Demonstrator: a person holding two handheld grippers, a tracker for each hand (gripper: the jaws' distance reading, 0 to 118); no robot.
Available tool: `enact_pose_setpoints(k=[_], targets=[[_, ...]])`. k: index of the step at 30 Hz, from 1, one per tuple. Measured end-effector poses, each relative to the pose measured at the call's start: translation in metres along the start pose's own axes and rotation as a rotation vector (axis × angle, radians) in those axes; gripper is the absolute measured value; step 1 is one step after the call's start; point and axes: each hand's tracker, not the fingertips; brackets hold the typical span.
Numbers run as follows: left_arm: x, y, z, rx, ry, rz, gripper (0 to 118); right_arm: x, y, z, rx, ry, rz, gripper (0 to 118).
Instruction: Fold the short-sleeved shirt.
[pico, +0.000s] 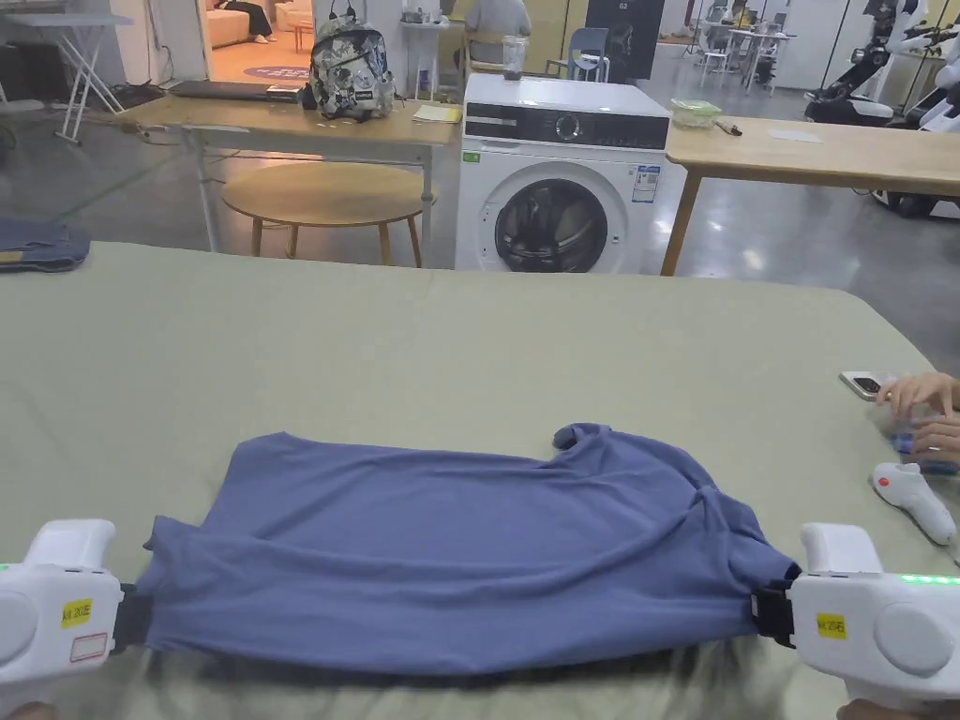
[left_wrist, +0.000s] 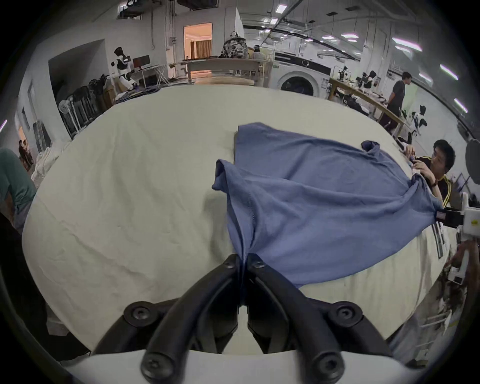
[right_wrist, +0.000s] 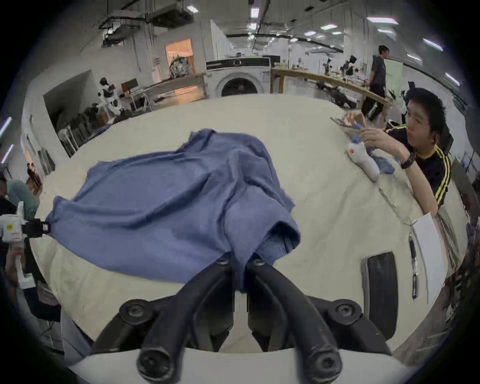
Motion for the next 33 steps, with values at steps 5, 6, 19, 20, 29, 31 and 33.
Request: enact_pose_setpoints(k=[5,6,19,20,29,31,33], targets=[[-0.014,-0.015,0.018,0.011,0.010,-0.007,0,-0.006,-0.012,0.026,-0.008,-0.010,0.031,6],[-0.017,-0.020,0.022,0.006,-0.007,0.005,0,-0.008,-0.020,0.032,-0.011,-0.012,0.034,6],[-0.024,-0.112,0.028,-0.082,0.010,-0.019,0,-0.011,-0.122,0.017,-0.166,-0.112,0.105,6],[-0.025,-0.116,0.022,-0.102,0.007,-0.013,0,-0.011,-0.126,0.012,-0.171,-0.114,0.102,6],[-0.023,-0.120,-0.003,-0.109,0.045,-0.038,0,-0.019,-0.123,0.008,-0.149,-0.198,0.071,17],[-0.022,-0.116,0.003,-0.097,0.047,-0.029,0,-0.019,-0.114,0.013,-0.116,-0.227,0.083,48],[-0.023,-0.110,0.012,-0.060,0.053,-0.008,4,-0.023,-0.102,0.023,-0.065,-0.228,0.088,71]])
